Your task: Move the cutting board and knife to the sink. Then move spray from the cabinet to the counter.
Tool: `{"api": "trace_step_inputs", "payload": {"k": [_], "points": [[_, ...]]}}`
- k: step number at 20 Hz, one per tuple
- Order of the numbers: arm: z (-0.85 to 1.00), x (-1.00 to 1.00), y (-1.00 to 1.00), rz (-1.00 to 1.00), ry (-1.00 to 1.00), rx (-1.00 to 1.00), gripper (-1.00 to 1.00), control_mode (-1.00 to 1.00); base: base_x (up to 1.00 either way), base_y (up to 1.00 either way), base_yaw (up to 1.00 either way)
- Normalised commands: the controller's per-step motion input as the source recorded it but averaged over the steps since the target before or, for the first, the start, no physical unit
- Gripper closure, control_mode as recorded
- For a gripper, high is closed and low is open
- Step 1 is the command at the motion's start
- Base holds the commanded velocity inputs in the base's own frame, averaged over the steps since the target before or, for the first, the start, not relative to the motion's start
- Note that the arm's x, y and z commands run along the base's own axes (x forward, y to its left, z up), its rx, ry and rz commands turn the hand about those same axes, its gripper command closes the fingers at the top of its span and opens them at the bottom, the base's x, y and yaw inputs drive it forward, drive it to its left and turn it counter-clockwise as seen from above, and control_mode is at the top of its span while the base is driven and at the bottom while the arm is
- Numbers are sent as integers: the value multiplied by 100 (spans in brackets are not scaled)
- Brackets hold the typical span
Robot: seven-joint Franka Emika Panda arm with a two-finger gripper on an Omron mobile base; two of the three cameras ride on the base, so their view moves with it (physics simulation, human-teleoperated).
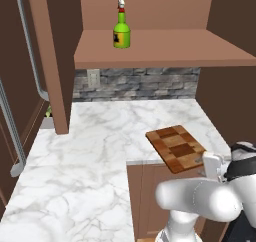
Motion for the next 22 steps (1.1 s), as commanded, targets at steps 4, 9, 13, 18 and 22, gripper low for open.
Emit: {"api": "trace_step_inputs", "payload": {"k": [4, 9, 13, 18, 22], "points": [[0, 0, 23, -16, 24, -1, -100, -100, 0, 0, 0], [0, 0, 51, -6, 7, 0, -100, -100, 0, 0, 0], [0, 3, 58, 0, 0, 0, -100, -100, 0, 0, 0], [-3, 19, 33, -1, 10, 0, -100, -100, 0, 0, 0], [0, 33, 15, -3, 15, 0, -100, -100, 0, 0, 0]]}}
